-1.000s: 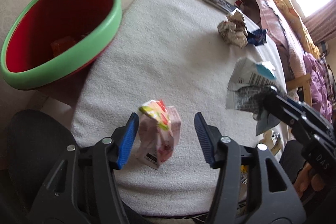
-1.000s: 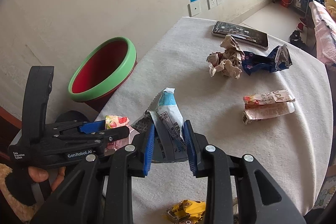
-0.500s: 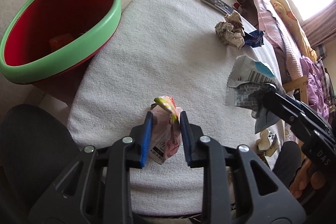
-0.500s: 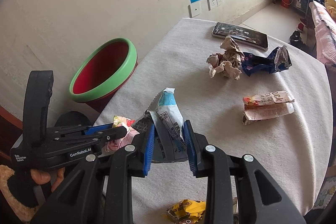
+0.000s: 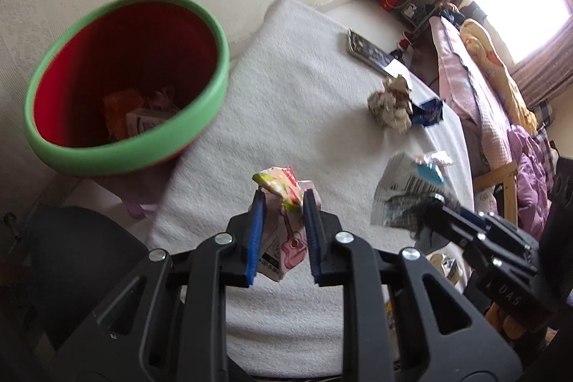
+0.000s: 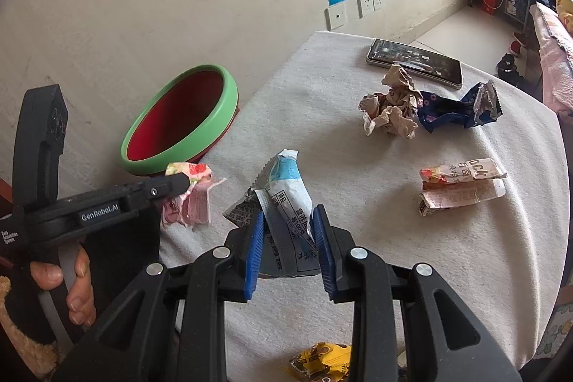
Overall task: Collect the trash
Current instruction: 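Carry both wrappers over the bucket and open both tools to drop them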
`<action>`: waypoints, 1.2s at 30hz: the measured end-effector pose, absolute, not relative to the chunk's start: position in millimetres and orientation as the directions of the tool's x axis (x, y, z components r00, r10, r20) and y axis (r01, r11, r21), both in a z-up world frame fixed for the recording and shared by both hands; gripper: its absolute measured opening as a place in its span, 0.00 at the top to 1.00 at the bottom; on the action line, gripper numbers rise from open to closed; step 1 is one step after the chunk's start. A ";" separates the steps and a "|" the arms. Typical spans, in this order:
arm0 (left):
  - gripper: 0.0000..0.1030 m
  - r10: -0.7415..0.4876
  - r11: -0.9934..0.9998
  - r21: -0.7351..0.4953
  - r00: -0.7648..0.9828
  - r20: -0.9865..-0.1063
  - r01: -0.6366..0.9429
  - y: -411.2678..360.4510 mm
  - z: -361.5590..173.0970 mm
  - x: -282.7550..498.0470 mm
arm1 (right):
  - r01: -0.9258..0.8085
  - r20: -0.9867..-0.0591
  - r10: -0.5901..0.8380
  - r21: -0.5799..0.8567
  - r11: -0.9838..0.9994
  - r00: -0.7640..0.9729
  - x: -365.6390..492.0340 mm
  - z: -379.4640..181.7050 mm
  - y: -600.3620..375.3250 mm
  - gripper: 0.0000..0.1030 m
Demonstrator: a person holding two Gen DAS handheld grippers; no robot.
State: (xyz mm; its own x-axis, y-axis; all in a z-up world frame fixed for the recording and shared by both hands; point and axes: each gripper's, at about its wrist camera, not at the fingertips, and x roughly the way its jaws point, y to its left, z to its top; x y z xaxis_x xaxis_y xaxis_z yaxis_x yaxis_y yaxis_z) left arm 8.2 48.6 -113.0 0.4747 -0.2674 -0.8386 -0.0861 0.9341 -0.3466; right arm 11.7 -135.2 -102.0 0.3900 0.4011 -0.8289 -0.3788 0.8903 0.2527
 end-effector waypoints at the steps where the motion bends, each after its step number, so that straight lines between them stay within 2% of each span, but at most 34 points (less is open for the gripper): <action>1: 0.80 -0.256 0.936 -0.341 0.490 -0.833 -0.091 53.8 -108.0 9.7 | -0.384 -0.827 0.407 0.256 0.887 0.387 13.4 -101.4 -132.2 0.72; 9: 0.80 -0.138 0.936 -0.297 0.583 -0.801 -0.186 108.0 -84.5 27.0 | -0.441 -0.777 0.516 0.346 0.828 0.361 44.1 -86.6 -81.4 0.72; 18: 0.80 -0.028 0.919 -0.258 0.603 -0.797 -0.299 161.4 -88.7 37.3 | -0.519 -0.742 0.587 0.379 0.766 0.325 90.2 -68.0 3.2 0.71; 23: 0.80 0.006 0.904 -0.248 0.591 -0.806 -0.348 181.1 -97.9 39.4 | -0.503 -0.747 0.603 0.420 0.755 0.281 106.9 -73.0 30.9 0.58; 24: 0.75 0.010 0.900 -0.250 0.590 -0.808 -0.357 183.5 -99.5 38.6 | -0.503 -0.747 0.606 0.425 0.752 0.274 108.5 -74.0 34.7 0.54; 25: 0.61 0.016 0.897 -0.247 0.586 -0.810 -0.367 186.0 -101.0 37.1 | -0.504 -0.746 0.609 0.430 0.749 0.268 109.4 -74.9 38.1 0.46; 26: 0.57 0.025 0.895 -0.244 0.588 -0.808 -0.373 187.6 -101.5 35.1 | -0.505 -0.745 0.613 0.435 0.746 0.264 109.8 -75.5 40.6 0.40; 27: 0.52 0.032 0.895 -0.240 0.591 -0.806 -0.376 188.2 -101.6 33.0 | -0.504 -0.742 0.616 0.438 0.744 0.263 109.9 -75.9 41.8 0.39; 29: 0.48 0.041 0.897 -0.230 0.590 -0.807 -0.377 189.3 -102.4 30.1 | -0.504 -0.740 0.620 0.443 0.741 0.261 110.7 -77.5 41.1 0.33; 33: 0.40 0.043 0.897 -0.228 0.587 -0.809 -0.380 185.6 -104.2 26.9 | -0.490 -0.734 0.627 0.460 0.741 0.259 109.4 -76.5 32.7 0.30; 36: 0.39 0.032 0.896 -0.235 0.582 -0.813 -0.377 179.8 -106.2 26.3 | -0.488 -0.723 0.631 0.459 0.742 0.281 106.5 -69.4 16.6 0.30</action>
State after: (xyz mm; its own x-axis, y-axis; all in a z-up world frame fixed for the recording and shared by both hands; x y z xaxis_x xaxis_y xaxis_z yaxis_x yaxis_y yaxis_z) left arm 26.3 179.8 -106.2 0.5820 0.0319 -0.8125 -0.3765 0.8962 -0.2346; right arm 106.5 16.6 -69.4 0.2809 0.6314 -0.7228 -0.4878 0.7425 0.4591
